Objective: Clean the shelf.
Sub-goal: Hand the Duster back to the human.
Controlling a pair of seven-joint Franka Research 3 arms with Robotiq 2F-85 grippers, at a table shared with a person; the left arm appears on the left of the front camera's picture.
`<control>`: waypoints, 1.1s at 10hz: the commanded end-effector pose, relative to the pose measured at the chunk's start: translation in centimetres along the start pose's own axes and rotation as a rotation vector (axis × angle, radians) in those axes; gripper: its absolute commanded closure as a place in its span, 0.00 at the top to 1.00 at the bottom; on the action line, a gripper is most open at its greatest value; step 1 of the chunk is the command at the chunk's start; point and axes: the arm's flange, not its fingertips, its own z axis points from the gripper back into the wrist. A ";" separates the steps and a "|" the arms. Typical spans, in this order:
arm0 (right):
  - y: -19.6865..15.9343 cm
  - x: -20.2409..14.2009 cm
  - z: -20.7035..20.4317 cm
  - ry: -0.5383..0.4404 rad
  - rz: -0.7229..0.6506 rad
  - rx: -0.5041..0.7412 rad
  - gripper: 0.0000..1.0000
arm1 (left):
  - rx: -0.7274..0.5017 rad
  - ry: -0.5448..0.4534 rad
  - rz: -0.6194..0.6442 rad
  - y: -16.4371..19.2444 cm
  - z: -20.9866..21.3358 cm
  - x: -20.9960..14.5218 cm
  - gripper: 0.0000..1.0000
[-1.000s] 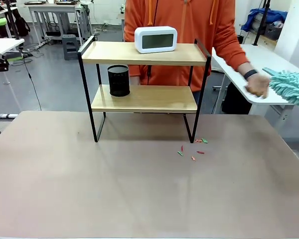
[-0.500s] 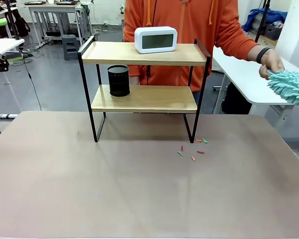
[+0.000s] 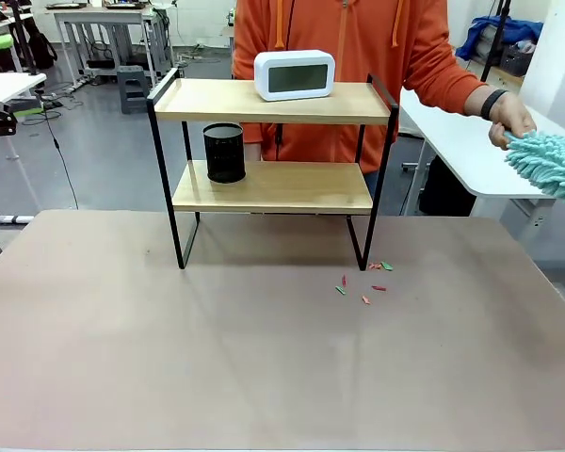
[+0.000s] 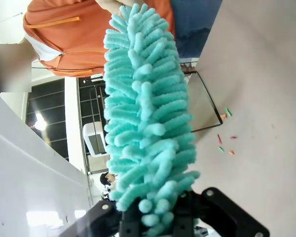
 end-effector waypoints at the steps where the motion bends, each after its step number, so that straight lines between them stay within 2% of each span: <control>1: 0.0 0.0 0.0 0.000 0.000 0.000 0.69 | -0.005 0.011 0.008 -0.3 0.0 0.0 1.00; 2: 0.0 0.0 -0.1 0.013 0.000 -0.008 0.73 | -0.005 0.011 0.008 -0.3 0.0 0.0 1.00; 3: 0.1 -0.1 -0.1 0.025 0.005 -0.010 1.00 | -0.005 0.011 0.008 -0.3 0.0 0.0 1.00; 5: 0.5 -0.3 0.1 0.031 0.014 -0.004 1.00 | -0.005 0.011 0.008 -0.3 0.0 0.0 1.00; 6: 0.8 -0.7 0.0 0.050 0.026 0.013 0.96 | -0.005 0.011 0.008 -0.3 0.0 0.0 1.00; 7: 1.2 -1.2 -0.4 0.071 0.044 0.029 1.00 | 0.000 0.000 0.000 0.0 0.0 0.0 1.00; 8: 1.7 -2.2 -1.2 0.108 0.075 0.042 1.00 | -0.039 0.093 0.040 -0.8 0.0 -1.2 1.00; 9: 2.3 -3.4 -2.5 0.159 0.109 0.063 1.00 | -0.010 0.207 0.082 0.3 -0.7 -3.0 1.00; 11: 2.8 -6.4 -7.2 0.324 0.147 0.079 1.00 | 0.039 0.383 0.189 3.2 -3.2 -7.1 1.00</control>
